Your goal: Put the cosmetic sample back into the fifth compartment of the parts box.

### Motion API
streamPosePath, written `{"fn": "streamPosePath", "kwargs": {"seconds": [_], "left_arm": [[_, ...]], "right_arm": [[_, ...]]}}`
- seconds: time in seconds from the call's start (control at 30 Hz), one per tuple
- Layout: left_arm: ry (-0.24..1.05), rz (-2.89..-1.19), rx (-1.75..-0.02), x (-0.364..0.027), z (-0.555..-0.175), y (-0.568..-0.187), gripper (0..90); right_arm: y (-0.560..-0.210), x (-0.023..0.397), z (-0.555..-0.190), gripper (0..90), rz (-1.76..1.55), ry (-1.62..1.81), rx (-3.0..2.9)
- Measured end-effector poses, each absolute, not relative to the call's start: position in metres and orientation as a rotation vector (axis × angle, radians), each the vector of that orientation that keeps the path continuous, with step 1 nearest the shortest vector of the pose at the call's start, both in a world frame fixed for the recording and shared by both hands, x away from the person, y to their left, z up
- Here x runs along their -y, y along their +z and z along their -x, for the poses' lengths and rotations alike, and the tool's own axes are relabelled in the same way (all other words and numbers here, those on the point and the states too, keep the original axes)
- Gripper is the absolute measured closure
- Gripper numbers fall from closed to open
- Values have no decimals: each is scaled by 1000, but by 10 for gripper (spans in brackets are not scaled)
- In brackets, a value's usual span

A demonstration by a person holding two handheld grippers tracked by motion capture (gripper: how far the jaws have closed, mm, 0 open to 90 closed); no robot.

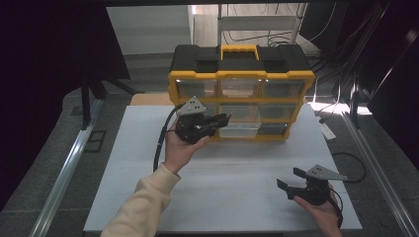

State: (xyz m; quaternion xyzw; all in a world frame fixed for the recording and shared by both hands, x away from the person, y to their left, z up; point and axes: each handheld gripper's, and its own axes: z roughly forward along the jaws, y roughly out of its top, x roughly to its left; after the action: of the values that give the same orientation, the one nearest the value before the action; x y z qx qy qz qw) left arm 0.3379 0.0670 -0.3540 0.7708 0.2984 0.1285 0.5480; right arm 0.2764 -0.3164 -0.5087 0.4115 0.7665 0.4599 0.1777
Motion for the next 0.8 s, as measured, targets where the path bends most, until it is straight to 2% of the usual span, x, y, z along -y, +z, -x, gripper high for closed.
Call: {"fn": "streamPosePath", "kwargs": {"seconds": [0.8], "left_arm": [[305, -1832, -770, -52, -374, -358, 808]], "right_arm": [[-510, 316, -277, 176, -1172, 1297, -2176]]}}
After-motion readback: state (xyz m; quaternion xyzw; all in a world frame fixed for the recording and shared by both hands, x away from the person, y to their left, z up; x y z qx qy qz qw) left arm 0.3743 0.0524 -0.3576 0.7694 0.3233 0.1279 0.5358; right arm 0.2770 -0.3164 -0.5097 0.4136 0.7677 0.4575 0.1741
